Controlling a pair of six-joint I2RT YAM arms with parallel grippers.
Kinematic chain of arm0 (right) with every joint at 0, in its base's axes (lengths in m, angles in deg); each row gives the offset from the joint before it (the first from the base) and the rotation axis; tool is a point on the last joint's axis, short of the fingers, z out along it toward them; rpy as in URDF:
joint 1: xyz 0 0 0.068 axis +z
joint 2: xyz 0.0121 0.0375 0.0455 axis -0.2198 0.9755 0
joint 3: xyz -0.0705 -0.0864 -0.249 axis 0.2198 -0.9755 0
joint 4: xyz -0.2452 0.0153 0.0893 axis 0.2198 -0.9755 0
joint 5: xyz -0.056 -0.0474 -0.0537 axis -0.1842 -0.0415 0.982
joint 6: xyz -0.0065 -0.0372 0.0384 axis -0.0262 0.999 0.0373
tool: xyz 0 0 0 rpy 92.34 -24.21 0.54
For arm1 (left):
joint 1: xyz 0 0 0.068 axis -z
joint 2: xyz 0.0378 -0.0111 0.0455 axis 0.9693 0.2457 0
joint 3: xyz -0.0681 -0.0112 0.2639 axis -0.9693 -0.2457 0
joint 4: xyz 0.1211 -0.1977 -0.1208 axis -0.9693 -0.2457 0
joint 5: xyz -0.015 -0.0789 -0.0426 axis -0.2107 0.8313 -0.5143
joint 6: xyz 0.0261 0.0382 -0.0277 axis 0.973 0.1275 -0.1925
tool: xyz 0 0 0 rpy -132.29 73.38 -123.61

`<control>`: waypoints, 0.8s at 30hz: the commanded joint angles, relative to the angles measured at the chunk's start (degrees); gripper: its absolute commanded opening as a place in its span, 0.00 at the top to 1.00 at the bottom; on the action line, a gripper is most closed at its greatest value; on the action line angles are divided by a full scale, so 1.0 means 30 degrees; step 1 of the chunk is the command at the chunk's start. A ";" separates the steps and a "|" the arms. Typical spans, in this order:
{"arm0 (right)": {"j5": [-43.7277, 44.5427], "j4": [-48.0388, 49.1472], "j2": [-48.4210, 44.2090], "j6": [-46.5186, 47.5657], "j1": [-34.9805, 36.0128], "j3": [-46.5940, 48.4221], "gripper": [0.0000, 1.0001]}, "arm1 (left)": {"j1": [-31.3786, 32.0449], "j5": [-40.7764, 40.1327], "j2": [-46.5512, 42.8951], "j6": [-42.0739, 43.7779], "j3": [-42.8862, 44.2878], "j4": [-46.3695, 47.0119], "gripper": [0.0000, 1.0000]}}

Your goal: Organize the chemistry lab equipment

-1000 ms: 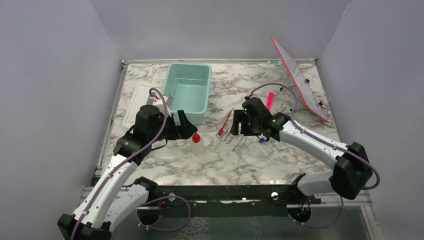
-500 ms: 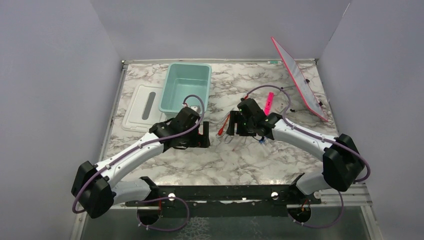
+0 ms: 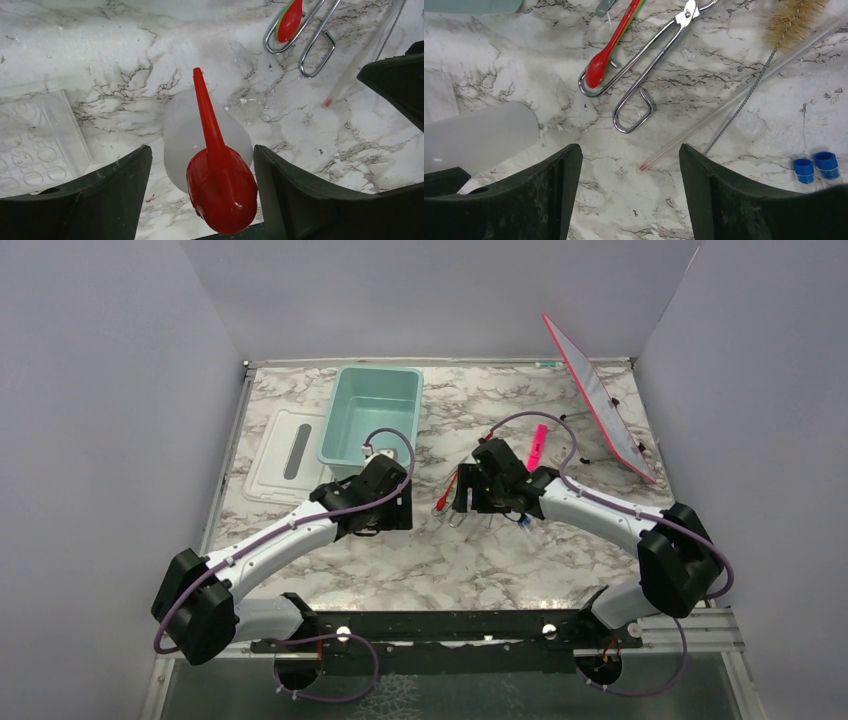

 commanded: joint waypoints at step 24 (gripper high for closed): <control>0.1864 0.2239 -0.3409 0.1763 0.0055 -0.0329 0.24 | 0.0212 -0.0759 -0.3361 0.5456 0.6946 -0.0423 0.55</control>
